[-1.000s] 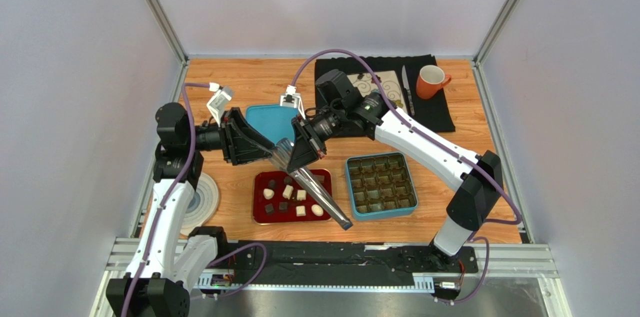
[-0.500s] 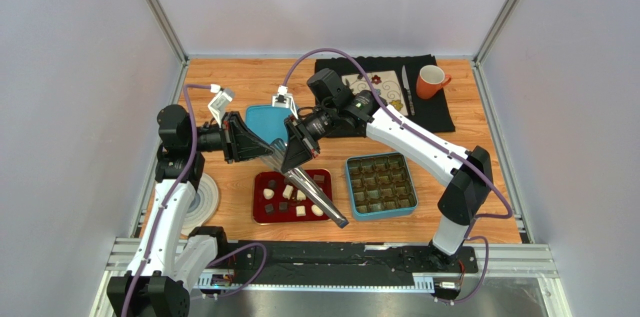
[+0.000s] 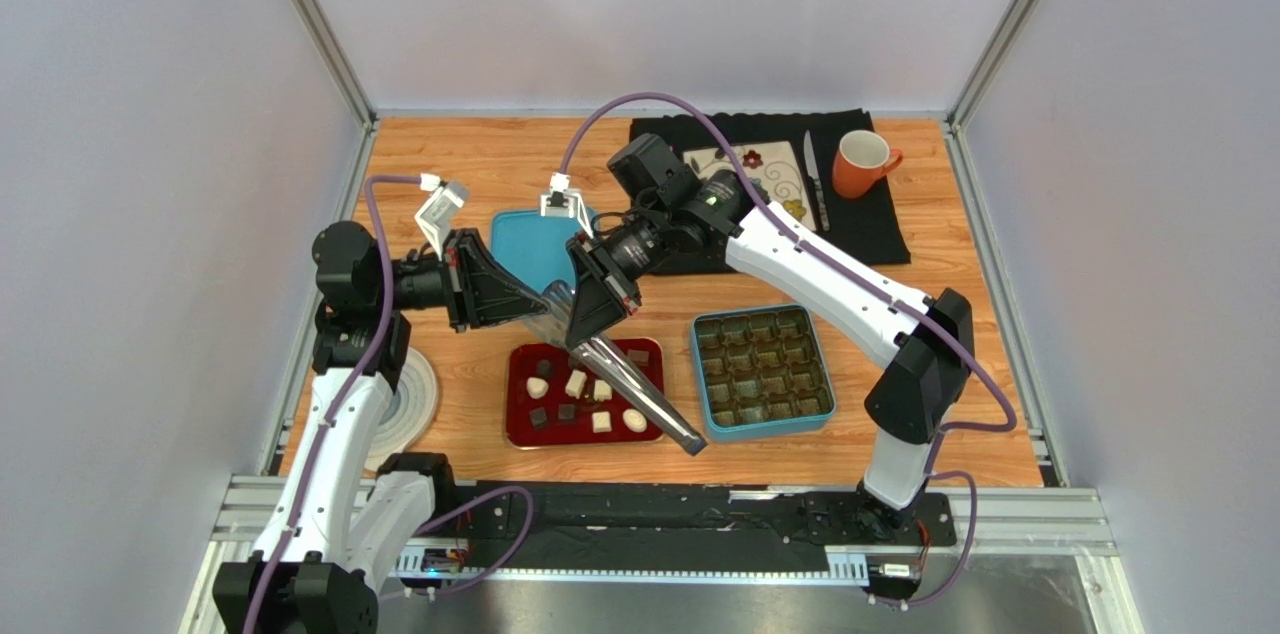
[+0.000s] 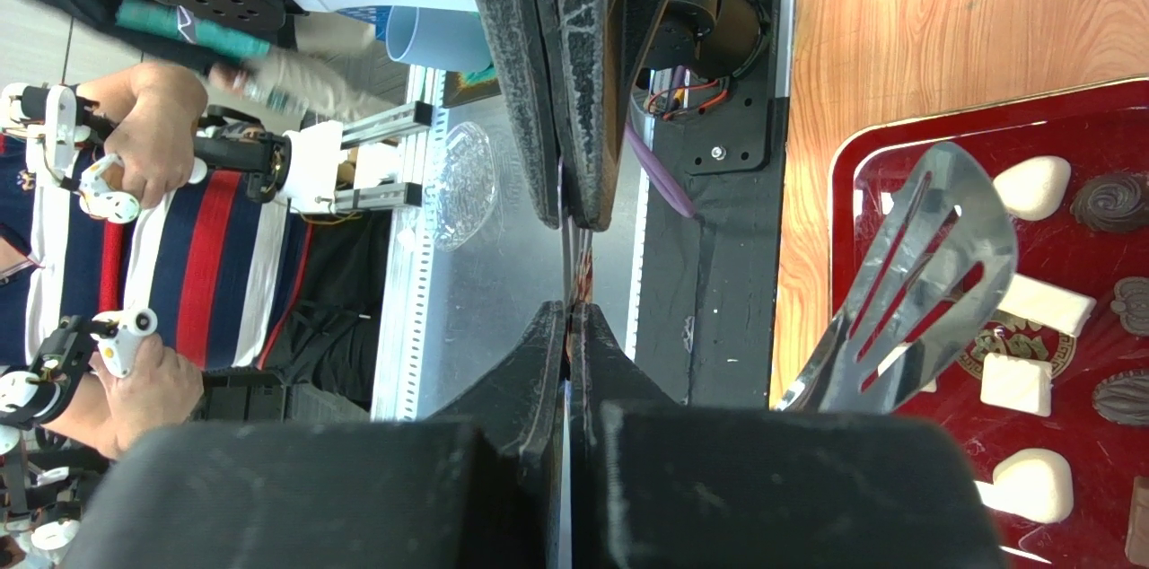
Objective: Pack the chocolate
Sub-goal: Pick up the clamp at the center of the board.
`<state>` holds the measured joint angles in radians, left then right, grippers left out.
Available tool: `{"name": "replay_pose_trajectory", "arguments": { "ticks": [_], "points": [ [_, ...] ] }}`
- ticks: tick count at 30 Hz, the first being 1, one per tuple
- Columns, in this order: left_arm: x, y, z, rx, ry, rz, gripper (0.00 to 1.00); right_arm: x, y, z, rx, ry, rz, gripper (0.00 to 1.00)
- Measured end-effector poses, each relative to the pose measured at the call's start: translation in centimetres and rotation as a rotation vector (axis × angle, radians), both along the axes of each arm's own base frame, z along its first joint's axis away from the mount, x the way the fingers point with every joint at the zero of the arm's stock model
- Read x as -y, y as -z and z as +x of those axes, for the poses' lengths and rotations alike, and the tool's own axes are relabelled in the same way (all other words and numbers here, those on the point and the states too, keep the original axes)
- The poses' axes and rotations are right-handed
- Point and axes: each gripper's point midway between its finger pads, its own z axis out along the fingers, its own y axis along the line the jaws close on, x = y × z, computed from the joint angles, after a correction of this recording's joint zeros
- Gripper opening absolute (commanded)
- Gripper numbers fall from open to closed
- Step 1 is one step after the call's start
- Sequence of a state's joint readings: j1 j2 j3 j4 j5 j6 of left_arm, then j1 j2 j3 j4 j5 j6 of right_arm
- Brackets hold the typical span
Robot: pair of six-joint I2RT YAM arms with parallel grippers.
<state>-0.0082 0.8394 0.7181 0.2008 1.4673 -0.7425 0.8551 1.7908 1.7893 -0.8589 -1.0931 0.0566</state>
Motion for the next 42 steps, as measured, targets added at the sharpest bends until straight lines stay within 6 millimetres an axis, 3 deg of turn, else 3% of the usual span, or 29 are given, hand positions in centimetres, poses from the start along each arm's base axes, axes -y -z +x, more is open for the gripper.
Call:
{"name": "replay_pose_trajectory", "arguments": {
  "ticks": [23, 32, 42],
  "points": [
    [0.1, 0.3, 0.8, 0.015, -0.087, -0.021, 0.04, 0.9, -0.5, 2.1, -0.019, 0.063, -0.017, 0.0],
    [0.0, 0.4, 1.0, 0.021, -0.106, -0.024, 0.06, 1.1, -1.8, 3.6, -0.052, 0.099, 0.024, 0.0],
    [0.1, 1.6, -0.6, -0.005, -0.065, -0.019, 0.07, 0.3, -4.4, 5.2, -0.026, 0.105, 0.117, 0.0]
  ]
}}
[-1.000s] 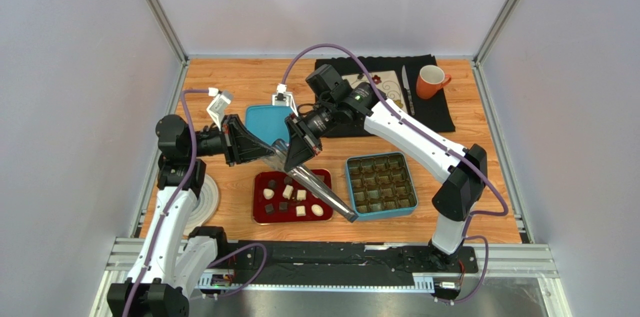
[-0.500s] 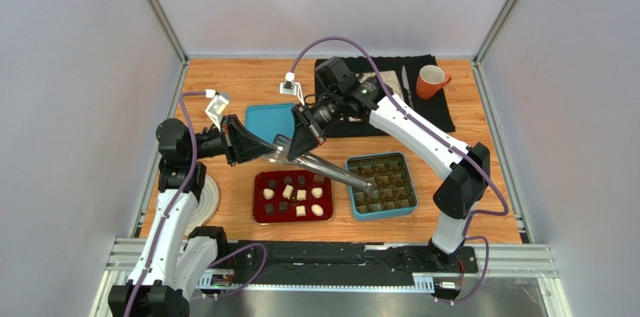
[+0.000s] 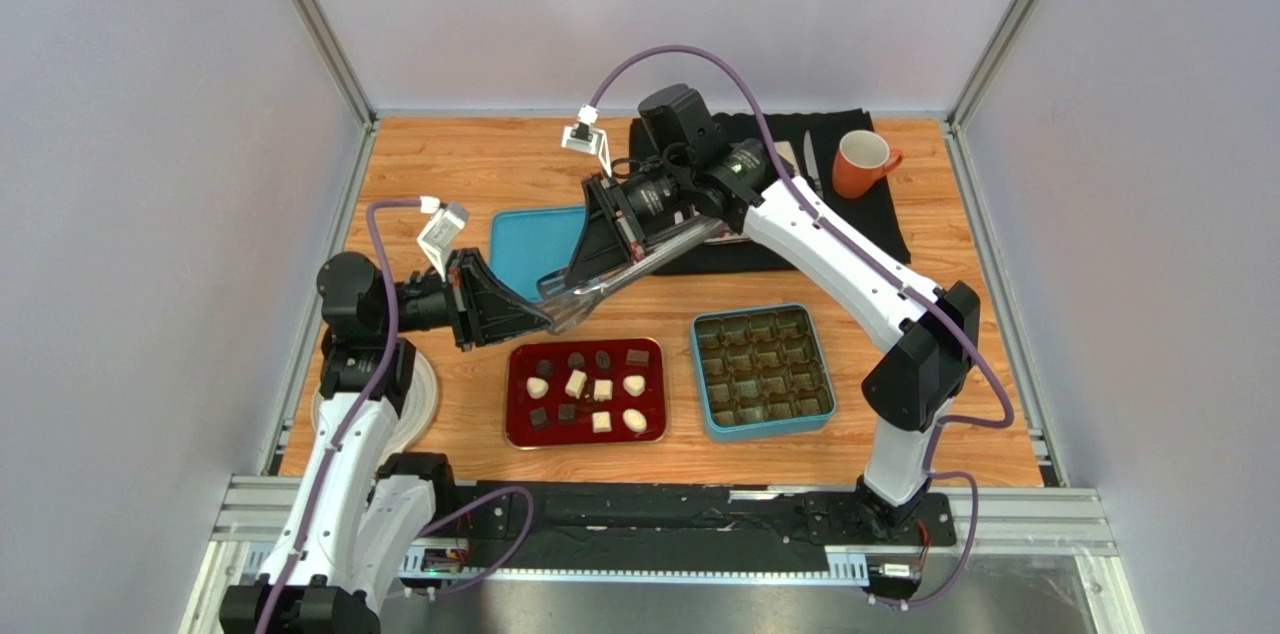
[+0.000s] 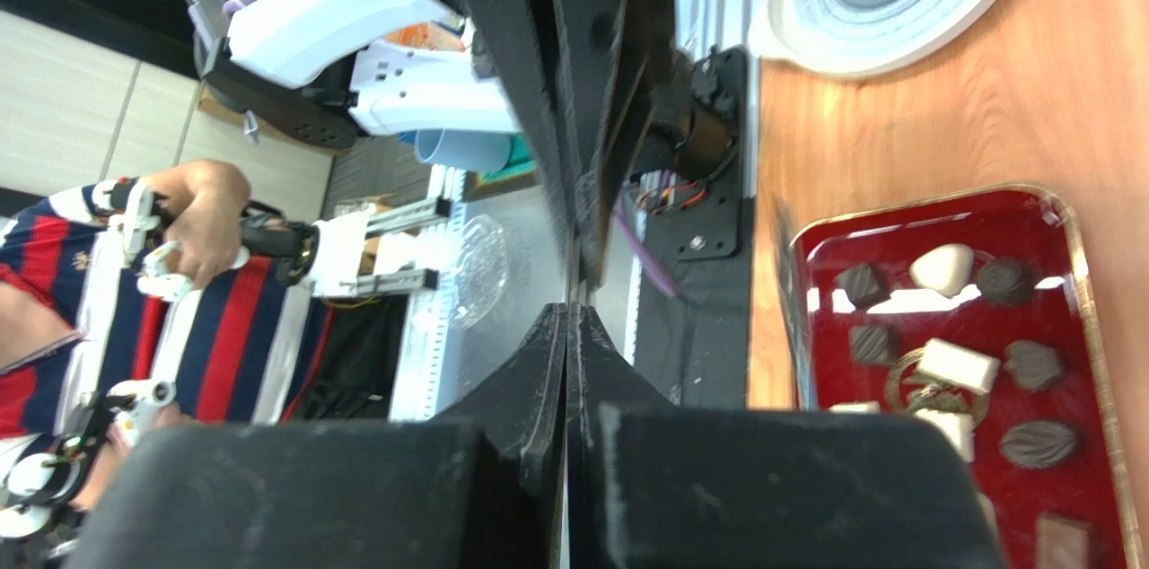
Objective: Pack the chocolate
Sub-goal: Pick up the clamp at the center of the board.
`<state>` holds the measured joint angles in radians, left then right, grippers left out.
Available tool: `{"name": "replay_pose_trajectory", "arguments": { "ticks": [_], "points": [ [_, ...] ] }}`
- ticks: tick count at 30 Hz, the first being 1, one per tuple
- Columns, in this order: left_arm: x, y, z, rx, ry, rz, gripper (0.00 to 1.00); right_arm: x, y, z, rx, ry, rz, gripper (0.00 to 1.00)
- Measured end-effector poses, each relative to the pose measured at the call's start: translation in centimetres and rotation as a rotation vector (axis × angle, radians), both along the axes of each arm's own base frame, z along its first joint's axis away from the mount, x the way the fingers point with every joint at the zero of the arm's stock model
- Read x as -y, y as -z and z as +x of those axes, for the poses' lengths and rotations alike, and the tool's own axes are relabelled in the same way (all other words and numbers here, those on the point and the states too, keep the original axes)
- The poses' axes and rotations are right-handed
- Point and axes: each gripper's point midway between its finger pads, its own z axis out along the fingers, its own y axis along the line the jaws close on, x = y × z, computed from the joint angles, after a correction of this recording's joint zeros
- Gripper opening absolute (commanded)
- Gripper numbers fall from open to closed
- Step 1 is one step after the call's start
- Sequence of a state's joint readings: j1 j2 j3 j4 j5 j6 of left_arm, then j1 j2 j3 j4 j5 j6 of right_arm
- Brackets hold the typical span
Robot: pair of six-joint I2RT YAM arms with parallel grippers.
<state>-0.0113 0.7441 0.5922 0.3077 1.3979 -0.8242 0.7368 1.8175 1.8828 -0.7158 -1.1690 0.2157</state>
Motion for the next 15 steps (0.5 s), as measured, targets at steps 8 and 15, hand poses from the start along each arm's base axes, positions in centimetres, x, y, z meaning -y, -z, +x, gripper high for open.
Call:
{"name": "replay_pose_trajectory", "arguments": {
  "ticks": [8, 15],
  "points": [
    [0.1, 0.7, -1.4, -0.036, 0.084, 0.012, 0.07, -0.5, -0.4, 1.1, 0.052, 0.019, 0.042, 0.0],
    [0.1, 1.3, -1.0, -0.073, 0.092, 0.015, 0.0, -0.6, 0.5, 1.6, 0.059, 0.047, 0.018, 0.0]
  ]
}}
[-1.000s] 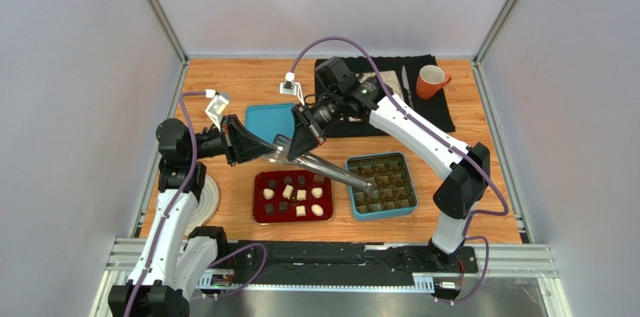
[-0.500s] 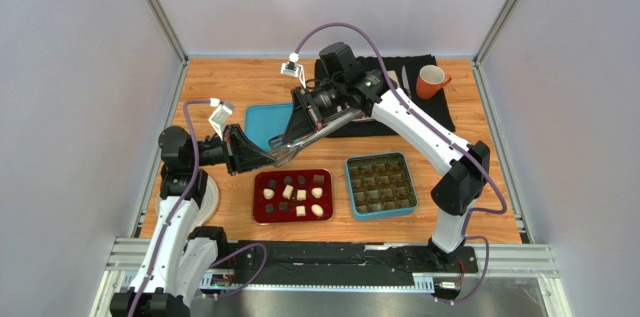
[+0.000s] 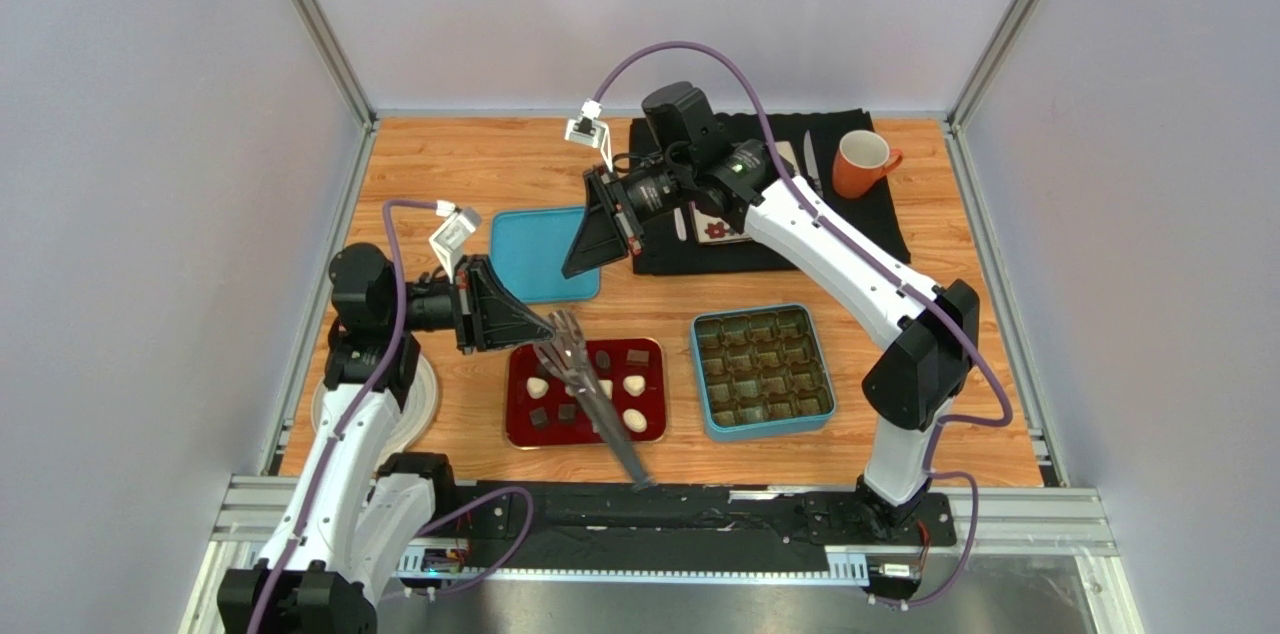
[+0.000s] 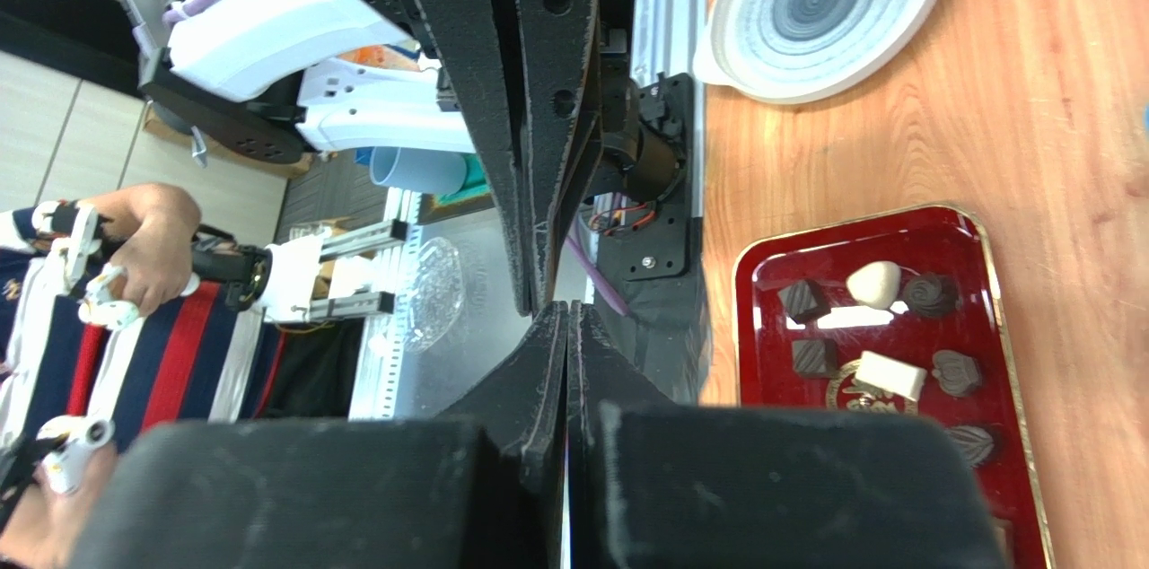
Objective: Pack the chocolate
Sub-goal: Pick up the clamp at the center of the board.
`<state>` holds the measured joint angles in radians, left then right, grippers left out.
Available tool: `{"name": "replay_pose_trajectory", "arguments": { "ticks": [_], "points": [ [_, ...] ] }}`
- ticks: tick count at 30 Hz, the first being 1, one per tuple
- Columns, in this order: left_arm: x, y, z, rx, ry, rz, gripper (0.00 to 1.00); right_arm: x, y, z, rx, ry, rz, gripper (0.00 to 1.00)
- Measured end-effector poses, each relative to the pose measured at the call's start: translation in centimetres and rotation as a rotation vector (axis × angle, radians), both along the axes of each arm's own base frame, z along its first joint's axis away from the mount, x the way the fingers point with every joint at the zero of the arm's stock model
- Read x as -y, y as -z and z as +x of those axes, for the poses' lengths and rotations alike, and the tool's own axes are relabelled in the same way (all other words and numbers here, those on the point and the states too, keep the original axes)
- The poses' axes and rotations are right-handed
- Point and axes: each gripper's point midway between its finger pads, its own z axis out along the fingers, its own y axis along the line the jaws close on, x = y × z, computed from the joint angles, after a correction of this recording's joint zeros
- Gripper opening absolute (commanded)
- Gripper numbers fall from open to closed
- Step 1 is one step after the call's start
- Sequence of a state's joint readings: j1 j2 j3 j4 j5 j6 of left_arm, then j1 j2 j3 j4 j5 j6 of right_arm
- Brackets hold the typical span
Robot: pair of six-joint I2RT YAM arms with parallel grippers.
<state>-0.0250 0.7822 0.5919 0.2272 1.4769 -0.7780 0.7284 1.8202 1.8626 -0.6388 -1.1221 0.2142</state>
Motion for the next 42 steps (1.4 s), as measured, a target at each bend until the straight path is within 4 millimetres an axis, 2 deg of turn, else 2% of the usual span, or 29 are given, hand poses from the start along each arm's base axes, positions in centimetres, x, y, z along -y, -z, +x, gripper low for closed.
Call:
{"name": "replay_pose_trajectory", "arguments": {
  "ticks": [7, 10, 12, 15, 16, 17, 18, 21, 24, 26, 29, 31, 37, 42],
  "points": [
    [0.0, 0.7, 1.3, -0.04, 0.005, 0.0, 0.0, 0.7, -0.2, 2.6, 0.023, 0.108, -0.021, 0.01],
    [-0.6, 1.0, 2.9, -0.071, -0.028, -0.003, 0.0, 1.3, -1.0, 3.6, 0.033, 0.173, -0.019, 0.01],
    [-1.7, 0.8, 5.0, -0.099, -0.085, -0.002, 0.0, 2.0, -1.6, 3.7, 0.043, 0.209, -0.008, 0.03],
    [-3.7, -1.2, 9.6, -0.091, -0.221, 0.027, 0.0, 3.4, -2.1, 2.1, 0.048, 0.255, 0.014, 0.08],
    [-4.3, -2.4, 11.5, -0.059, -0.276, 0.051, 0.0, 3.9, -2.2, 1.3, 0.052, 0.265, 0.024, 0.18],
    [-4.9, -3.0, 12.7, -0.035, -0.319, 0.069, 0.0, 4.2, -2.4, 0.7, 0.055, 0.276, 0.038, 0.2],
    [-5.4, -3.5, 13.6, -0.017, -0.365, 0.09, 0.0, 4.6, -2.5, -0.1, 0.061, 0.29, 0.057, 0.24],
    [-6.2, -3.4, 14.8, -0.033, -0.453, 0.128, 0.0, 4.9, -2.1, -2.4, 0.074, 0.32, 0.084, 0.38],
    [-6.8, -2.8, 15.6, -0.087, -0.528, 0.15, 0.0, 3.1, -1.3, -5.0, 0.081, 0.312, 0.098, 0.48],
    [-7.3, -2.6, 16.4, -0.113, -0.595, 0.159, 0.0, 1.3, -0.3, -6.9, 0.075, 0.301, 0.104, 0.5],
    [-8.2, -3.4, 17.3, -0.112, -0.703, 0.156, 0.0, -1.0, 1.1, -9.1, 0.057, 0.292, 0.12, 0.52],
    [-8.6, -4.3, 17.7, -0.095, -0.757, 0.146, 0.0, -2.5, 1.5, -9.9, 0.035, 0.291, 0.143, 0.55],
    [-10.0, -8.8, 19.1, -0.037, -0.902, 0.087, 0.0, -6.7, 3.9, -7.6, -0.136, 0.382, 0.207, 0.6],
    [-11.7, -10.3, 19.5, 0.004, -1.047, 0.071, 0.0, -10.0, 6.6, -6.7, -0.317, 0.402, 0.237, 0.62]
  ]
}}
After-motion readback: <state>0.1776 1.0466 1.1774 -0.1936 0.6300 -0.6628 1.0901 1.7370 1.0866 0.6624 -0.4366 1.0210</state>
